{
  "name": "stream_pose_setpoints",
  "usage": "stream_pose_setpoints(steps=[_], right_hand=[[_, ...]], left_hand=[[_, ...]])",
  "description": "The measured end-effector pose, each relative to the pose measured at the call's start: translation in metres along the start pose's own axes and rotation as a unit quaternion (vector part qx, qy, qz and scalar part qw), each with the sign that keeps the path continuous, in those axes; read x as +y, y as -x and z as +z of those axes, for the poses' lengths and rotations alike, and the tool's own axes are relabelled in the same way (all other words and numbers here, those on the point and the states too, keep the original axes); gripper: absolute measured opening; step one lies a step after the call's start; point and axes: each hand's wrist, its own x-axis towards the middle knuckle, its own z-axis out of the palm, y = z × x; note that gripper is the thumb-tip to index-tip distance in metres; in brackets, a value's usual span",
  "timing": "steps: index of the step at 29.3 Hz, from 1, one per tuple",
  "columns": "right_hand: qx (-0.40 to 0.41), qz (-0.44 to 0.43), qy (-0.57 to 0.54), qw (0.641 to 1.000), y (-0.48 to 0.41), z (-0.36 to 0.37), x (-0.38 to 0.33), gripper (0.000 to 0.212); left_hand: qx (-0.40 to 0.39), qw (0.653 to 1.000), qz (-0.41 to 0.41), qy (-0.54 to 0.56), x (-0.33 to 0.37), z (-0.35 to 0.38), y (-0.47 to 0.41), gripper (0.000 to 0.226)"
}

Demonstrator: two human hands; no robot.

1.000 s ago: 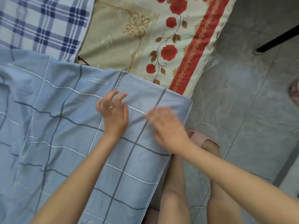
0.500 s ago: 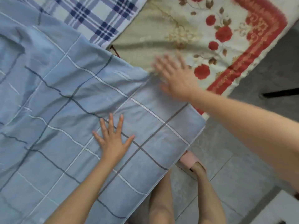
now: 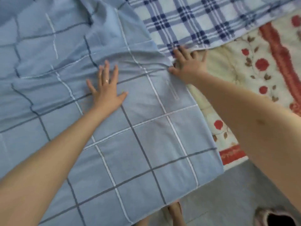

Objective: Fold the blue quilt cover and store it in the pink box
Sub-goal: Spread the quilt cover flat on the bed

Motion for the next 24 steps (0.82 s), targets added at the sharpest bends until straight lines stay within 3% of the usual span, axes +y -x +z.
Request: stream_pose_setpoints(steps=[1,3,5,7,10,12,13,15,17,20,22,24], right_hand=[[-0.019,0.037,-0.057,0.997,-0.005,-0.006,-0.002,0.075],[0.025,0.051,-0.159,0.986,-0.007,-0.010,-0.017,0.067],[0.128,0.069,-0.200,0.969,0.008,-0.013,-0.031,0.046],[0.175,0.073,-0.216,0.958,0.016,-0.024,-0.043,0.033],[0.093,0.050,-0.266,0.958,0.003,-0.052,-0.063,0.027],[0.018,0.090,-0.336,0.937,-0.018,-0.078,-0.078,0.039],[-0.028,0.116,-0.359,0.926,-0.033,-0.086,-0.083,0.055],[-0.144,0.145,-0.375,0.904,-0.055,-0.094,-0.088,0.065],[-0.198,0.155,-0.412,0.876,-0.080,-0.088,-0.087,0.071],[-0.161,0.148,-0.498,0.839,-0.102,-0.088,-0.090,0.047],[-0.105,0.127,-0.500,0.850,-0.109,-0.098,-0.090,0.055],[-0.067,0.083,-0.492,0.864,-0.120,-0.104,-0.086,0.044]], left_hand=[[0.040,0.998,-0.034,0.027,0.000,0.004,0.023,0.100],[0.077,0.976,-0.177,0.101,-0.001,0.011,0.069,0.121],[0.021,0.921,-0.346,0.179,0.000,0.018,0.097,0.143],[-0.061,0.875,-0.430,0.215,0.001,0.021,0.104,0.159],[-0.151,0.866,-0.424,0.217,0.011,0.019,0.089,0.171],[-0.190,0.848,-0.437,0.232,0.017,0.010,0.074,0.176],[-0.208,0.836,-0.450,0.237,0.018,0.007,0.067,0.178],[-0.234,0.820,-0.467,0.233,0.017,0.003,0.060,0.179],[-0.245,0.811,-0.479,0.228,0.018,0.004,0.058,0.179],[-0.258,0.800,-0.494,0.222,0.024,0.003,0.056,0.180],[-0.266,0.797,-0.498,0.216,0.026,0.000,0.054,0.180],[-0.273,0.792,-0.504,0.213,0.029,-0.004,0.051,0.180]])
